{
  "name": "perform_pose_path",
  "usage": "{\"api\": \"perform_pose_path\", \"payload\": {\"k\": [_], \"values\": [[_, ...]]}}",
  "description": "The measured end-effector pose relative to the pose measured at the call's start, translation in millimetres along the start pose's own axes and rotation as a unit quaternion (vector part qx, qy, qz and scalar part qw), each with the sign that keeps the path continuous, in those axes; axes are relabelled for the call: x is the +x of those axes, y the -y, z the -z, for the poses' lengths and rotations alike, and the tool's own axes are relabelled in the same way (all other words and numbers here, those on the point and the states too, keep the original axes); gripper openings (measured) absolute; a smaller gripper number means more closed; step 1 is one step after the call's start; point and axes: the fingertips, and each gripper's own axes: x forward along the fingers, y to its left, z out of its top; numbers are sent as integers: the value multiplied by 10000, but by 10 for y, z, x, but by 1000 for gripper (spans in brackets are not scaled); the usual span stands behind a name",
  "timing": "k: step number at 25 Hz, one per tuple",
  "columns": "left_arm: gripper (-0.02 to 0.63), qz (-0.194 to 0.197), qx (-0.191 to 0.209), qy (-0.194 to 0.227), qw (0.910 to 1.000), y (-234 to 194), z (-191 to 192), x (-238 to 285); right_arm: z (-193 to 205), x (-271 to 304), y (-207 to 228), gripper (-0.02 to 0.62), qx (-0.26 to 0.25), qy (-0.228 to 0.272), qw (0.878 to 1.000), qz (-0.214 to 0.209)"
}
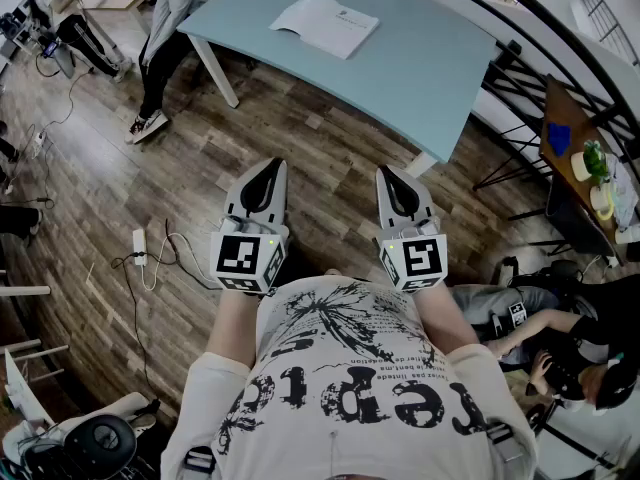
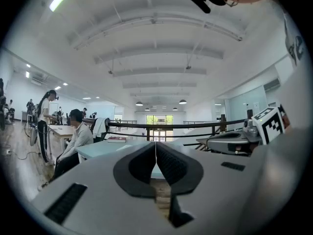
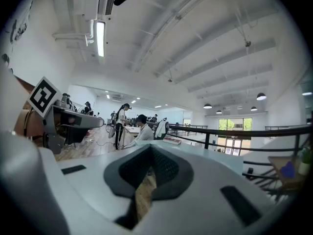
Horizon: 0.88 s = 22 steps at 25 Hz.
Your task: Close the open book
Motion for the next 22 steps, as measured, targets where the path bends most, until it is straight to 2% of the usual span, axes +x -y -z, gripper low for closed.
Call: {"api": "perform_pose_path", "payload": {"k": [7, 14, 22], "values": [[20, 54, 41, -24, 10000, -8, 12, 86, 24, 58, 53, 9, 70, -34, 10000, 13], [20, 130, -71, -130, 9998, -78, 137, 201, 154, 165, 131, 9, 254, -134, 9993, 229], [20, 250, -232, -320, 9989, -558, 280, 535, 257, 770, 72, 9, 318, -301, 9987, 242]]}}
